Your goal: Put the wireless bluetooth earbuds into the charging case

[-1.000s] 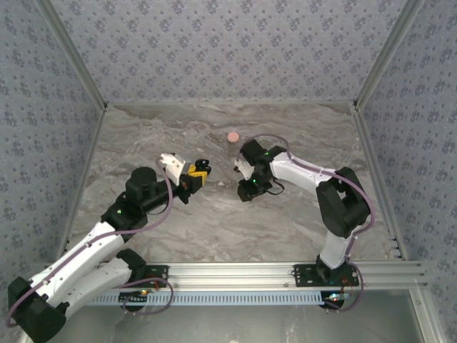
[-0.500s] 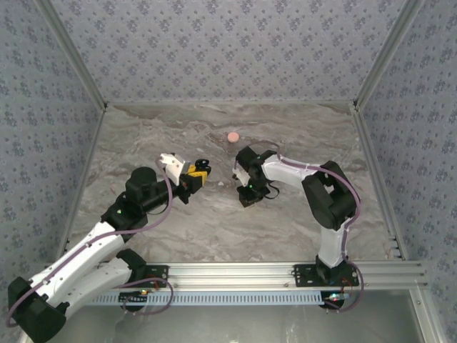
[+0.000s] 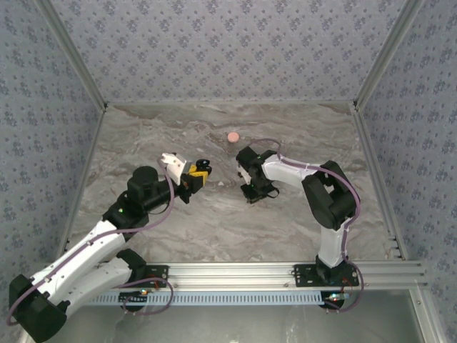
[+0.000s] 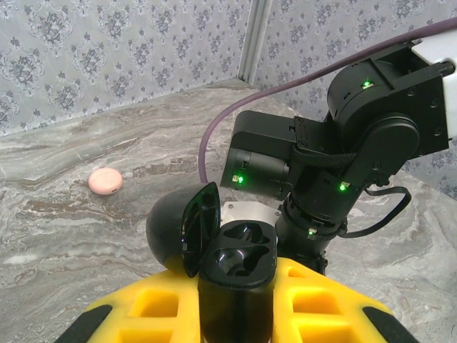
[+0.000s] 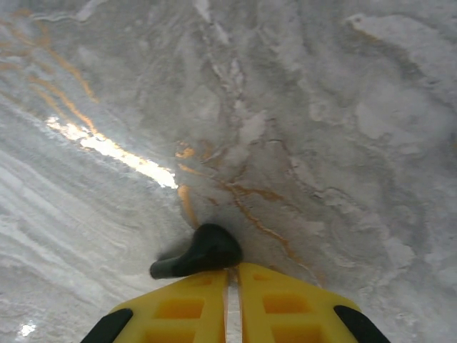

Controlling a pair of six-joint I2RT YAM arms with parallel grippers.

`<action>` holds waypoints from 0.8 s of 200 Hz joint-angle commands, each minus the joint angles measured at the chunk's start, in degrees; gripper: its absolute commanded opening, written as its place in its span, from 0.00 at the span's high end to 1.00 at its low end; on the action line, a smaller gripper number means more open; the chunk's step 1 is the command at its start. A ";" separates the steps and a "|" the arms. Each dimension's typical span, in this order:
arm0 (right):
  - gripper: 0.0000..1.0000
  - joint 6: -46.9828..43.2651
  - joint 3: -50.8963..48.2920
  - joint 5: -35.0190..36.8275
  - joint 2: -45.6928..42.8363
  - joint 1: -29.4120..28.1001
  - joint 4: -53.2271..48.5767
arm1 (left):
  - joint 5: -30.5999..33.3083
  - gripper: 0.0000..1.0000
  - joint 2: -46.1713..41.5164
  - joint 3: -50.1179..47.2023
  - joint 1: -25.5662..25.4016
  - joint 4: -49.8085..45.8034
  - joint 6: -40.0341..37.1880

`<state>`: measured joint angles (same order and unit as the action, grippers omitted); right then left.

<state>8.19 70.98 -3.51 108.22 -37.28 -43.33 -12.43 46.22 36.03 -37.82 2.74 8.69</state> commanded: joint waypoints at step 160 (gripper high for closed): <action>0.55 16.31 1.99 -2.12 -4.78 0.07 -0.66 | -0.71 0.85 -0.51 1.70 0.21 1.28 0.81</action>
<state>16.51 72.01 -6.68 103.26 -36.58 -43.48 -12.43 46.24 36.03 -37.82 2.76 8.69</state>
